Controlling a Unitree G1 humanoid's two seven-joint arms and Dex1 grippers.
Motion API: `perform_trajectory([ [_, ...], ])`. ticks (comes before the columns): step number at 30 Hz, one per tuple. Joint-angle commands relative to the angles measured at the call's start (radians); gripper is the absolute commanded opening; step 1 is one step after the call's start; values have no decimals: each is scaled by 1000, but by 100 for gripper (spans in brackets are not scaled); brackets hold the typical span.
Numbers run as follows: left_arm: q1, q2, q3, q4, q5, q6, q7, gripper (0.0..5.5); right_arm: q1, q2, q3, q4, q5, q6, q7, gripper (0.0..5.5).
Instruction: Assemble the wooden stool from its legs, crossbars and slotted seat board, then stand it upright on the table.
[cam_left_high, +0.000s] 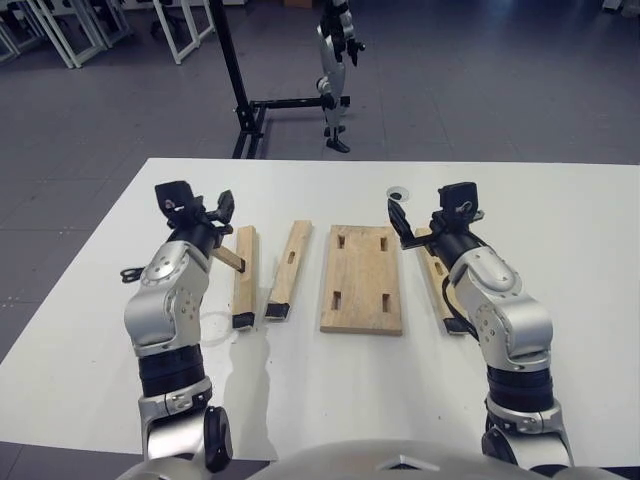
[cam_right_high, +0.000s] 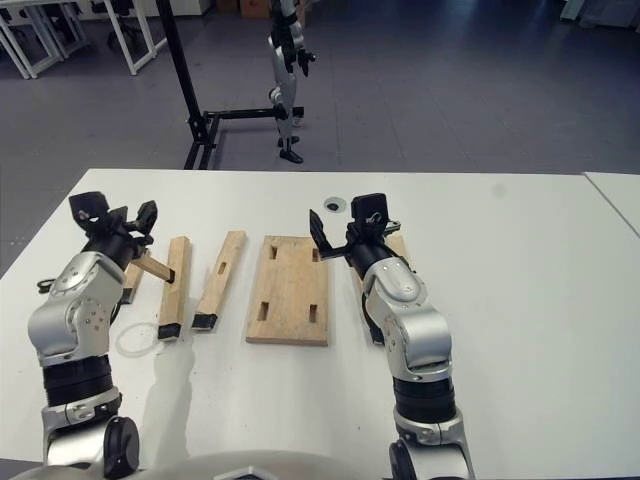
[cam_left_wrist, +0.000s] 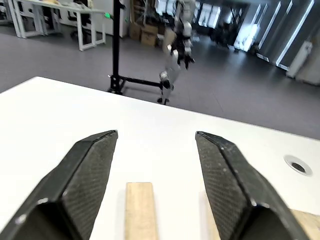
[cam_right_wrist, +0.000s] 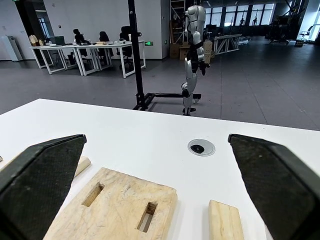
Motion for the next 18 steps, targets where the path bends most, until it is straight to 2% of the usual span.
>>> perform_trajectory([
  [1,-161,-6,40,68,-44,-68,15,288,1,22,0,-17,-1,-1,-16,522],
  [6,-644,141,114,51,-155,-69,33,288,21,28,11,-28,-4,6,-19,522],
  [8,-714,192,126,26,-216,91,62,288,29,25,13,-32,-5,8,-17,522],
  [10,-624,175,102,-86,-249,241,113,288,29,23,15,-38,-6,11,-16,522],
  [14,-182,2,8,-476,-288,377,214,288,33,10,8,-44,-8,14,-12,522],
  [16,72,-31,-83,-592,-283,425,208,288,39,2,10,-44,-8,15,-5,522],
  [18,262,-65,-127,-644,-283,456,206,288,38,-10,12,-45,-5,19,6,522],
])
